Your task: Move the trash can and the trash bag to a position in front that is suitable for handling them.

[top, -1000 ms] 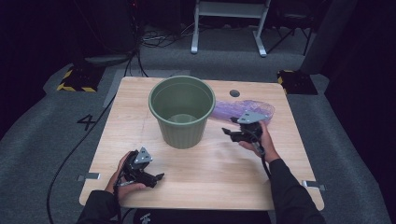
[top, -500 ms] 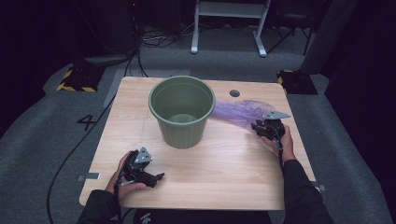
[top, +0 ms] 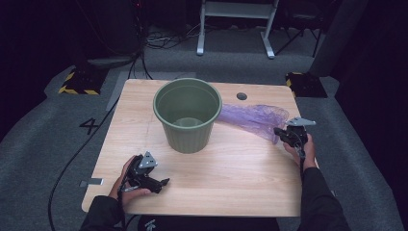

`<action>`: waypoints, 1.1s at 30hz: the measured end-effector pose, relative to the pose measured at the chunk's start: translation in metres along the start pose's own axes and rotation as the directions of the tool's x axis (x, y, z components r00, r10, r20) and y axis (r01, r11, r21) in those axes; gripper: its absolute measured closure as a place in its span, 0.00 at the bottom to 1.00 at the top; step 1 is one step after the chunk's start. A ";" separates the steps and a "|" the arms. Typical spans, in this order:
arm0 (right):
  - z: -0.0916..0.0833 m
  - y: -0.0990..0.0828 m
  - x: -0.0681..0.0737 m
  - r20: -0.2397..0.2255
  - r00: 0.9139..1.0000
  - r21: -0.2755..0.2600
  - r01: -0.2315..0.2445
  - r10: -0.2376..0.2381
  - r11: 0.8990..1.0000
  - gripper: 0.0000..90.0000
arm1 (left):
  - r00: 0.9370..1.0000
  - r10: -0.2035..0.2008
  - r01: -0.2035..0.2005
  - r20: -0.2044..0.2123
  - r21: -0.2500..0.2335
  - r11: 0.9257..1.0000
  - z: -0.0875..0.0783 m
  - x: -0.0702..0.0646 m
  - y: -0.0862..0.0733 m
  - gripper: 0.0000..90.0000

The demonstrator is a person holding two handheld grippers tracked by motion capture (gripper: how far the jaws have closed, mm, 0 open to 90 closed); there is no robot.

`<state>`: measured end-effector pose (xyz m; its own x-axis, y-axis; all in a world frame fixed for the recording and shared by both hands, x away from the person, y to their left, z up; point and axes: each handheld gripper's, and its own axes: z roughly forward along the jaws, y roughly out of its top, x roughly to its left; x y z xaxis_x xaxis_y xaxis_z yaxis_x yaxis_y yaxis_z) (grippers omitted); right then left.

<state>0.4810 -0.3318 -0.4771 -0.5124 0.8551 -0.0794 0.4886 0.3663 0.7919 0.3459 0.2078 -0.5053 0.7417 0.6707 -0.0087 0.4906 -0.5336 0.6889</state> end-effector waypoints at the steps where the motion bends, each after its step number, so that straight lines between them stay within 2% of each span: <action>1: -0.001 0.000 -0.001 0.004 1.000 0.001 0.002 -0.002 1.000 1.00 | 1.000 0.001 -0.001 0.000 0.001 1.000 0.000 0.000 0.000 0.01; 3: -0.002 -0.001 -0.002 0.009 1.000 0.013 0.009 -0.009 1.000 1.00 | 1.000 0.002 -0.002 -0.001 0.000 1.000 0.000 0.000 0.000 0.01; 6: -0.004 -0.002 -0.005 0.021 1.000 0.017 -0.006 0.006 1.000 1.00 | 1.000 0.004 -0.004 -0.001 0.002 1.000 0.000 0.000 0.000 0.01; 7: -0.009 -0.004 -0.008 0.025 0.999 -0.005 -0.024 0.024 1.000 0.90 | 1.000 0.001 -0.001 0.000 0.001 1.000 0.000 0.000 0.000 0.01; 8: -0.010 -0.003 -0.009 0.025 0.999 -0.023 -0.030 0.031 0.999 0.84 | 1.000 0.002 -0.002 -0.001 0.001 1.000 0.000 0.000 0.000 0.01; 10: -0.014 0.000 -0.007 -0.001 0.999 -0.062 -0.039 0.039 0.997 0.74 | 1.000 0.001 -0.001 -0.001 0.000 1.000 0.000 0.000 0.000 0.01; 11: -0.014 0.003 -0.004 -0.016 0.999 -0.068 -0.033 0.032 0.997 0.64 | 1.000 0.002 -0.002 -0.001 0.001 1.000 0.000 0.000 0.000 0.01; 15: -0.003 0.011 0.011 -0.042 0.999 -0.029 0.015 -0.016 0.999 0.44 | 1.000 0.003 -0.003 -0.001 0.002 1.000 0.000 0.000 0.000 0.01; 17: 0.003 0.010 0.014 -0.043 0.999 -0.001 0.018 -0.018 1.000 0.42 | 1.000 0.000 0.000 0.000 0.000 1.000 0.000 0.000 0.000 0.01; 19: 0.009 0.007 0.014 -0.035 0.999 0.027 0.010 -0.009 1.000 0.44 | 1.000 0.001 -0.001 0.000 0.001 1.000 0.000 0.000 0.000 0.01; 20: 0.011 0.005 0.012 -0.023 1.000 0.044 0.002 -0.001 0.999 0.52 | 1.000 0.002 -0.002 0.000 0.001 1.000 0.000 0.000 0.000 0.01; 23: 0.014 -0.001 0.007 0.011 1.000 0.080 0.005 -0.006 0.997 0.82 | 1.000 0.000 0.000 0.000 0.000 1.000 0.000 0.000 0.000 0.01; 25: 0.012 -0.005 0.002 0.016 1.000 0.083 -0.011 0.010 0.996 0.92 | 1.000 0.000 0.000 0.000 0.000 1.000 0.000 0.000 0.000 0.01; 29: 0.002 -0.011 -0.010 0.053 0.998 0.070 -0.026 0.023 0.997 0.96 | 1.000 0.000 0.000 0.000 0.000 1.000 0.000 0.000 0.000 0.01; 33: -0.010 -0.020 -0.024 0.067 0.997 0.059 -0.050 0.046 0.997 0.87 | 1.000 0.001 -0.001 0.000 0.001 1.000 0.000 0.000 0.000 0.01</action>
<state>0.4766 -0.3635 -0.4846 -0.4410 0.8936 -0.0835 0.5542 0.3443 0.7579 0.3460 0.2078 -0.5053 0.7422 0.6702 -0.0075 0.4901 -0.5350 0.6882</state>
